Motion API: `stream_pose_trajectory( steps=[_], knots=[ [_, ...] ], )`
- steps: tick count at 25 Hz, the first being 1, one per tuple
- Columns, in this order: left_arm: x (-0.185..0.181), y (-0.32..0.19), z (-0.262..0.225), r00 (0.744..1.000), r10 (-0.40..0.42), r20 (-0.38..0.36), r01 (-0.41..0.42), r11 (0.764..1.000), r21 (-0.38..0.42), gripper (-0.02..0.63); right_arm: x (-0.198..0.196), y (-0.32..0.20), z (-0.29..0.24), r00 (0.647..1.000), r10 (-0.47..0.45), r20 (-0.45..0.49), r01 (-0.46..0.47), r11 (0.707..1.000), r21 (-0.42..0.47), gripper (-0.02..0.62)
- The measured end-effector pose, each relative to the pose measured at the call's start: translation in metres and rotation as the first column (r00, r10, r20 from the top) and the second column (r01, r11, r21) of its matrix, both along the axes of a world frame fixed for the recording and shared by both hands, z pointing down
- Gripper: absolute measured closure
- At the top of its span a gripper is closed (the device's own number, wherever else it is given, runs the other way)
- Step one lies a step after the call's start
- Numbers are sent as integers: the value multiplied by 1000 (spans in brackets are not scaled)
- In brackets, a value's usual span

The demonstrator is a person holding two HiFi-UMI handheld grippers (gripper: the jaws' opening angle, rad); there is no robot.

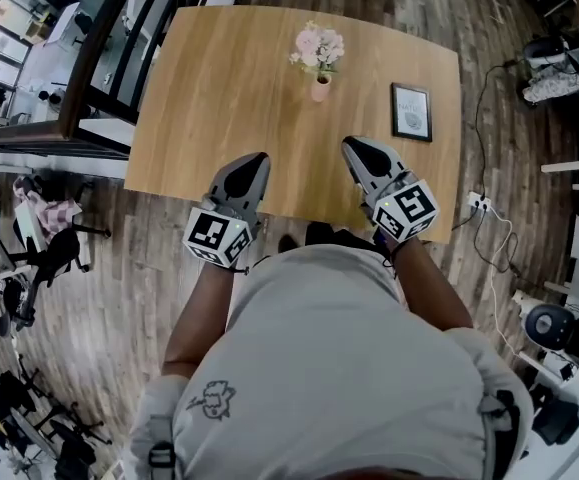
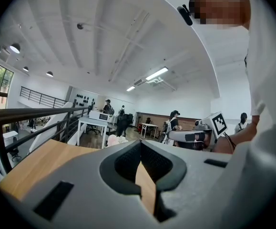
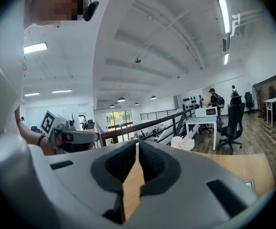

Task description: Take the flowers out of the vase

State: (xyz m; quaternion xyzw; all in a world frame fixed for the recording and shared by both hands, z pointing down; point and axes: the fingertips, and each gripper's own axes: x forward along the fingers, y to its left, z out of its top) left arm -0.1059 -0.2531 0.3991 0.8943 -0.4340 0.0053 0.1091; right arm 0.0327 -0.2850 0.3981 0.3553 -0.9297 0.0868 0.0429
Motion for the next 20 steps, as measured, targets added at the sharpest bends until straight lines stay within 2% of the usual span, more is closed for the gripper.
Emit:
stream_pose_trajectory(
  steps=[9, 16, 20],
  knots=[
    [13, -55, 31, 999, -31, 14, 32, 997, -74, 603, 8, -74, 54, 999, -2, -35, -2, 994, -112, 502],
    [21, -95, 63, 998, -36, 47, 42, 990, -138, 601, 8, -128, 99, 995, -4, -99, -11, 987, -157, 439],
    [26, -118, 78, 998, -26, 56, 35, 987, -157, 601, 2, -159, 130, 990, -20, -143, -6, 985, -175, 432]
  ],
)
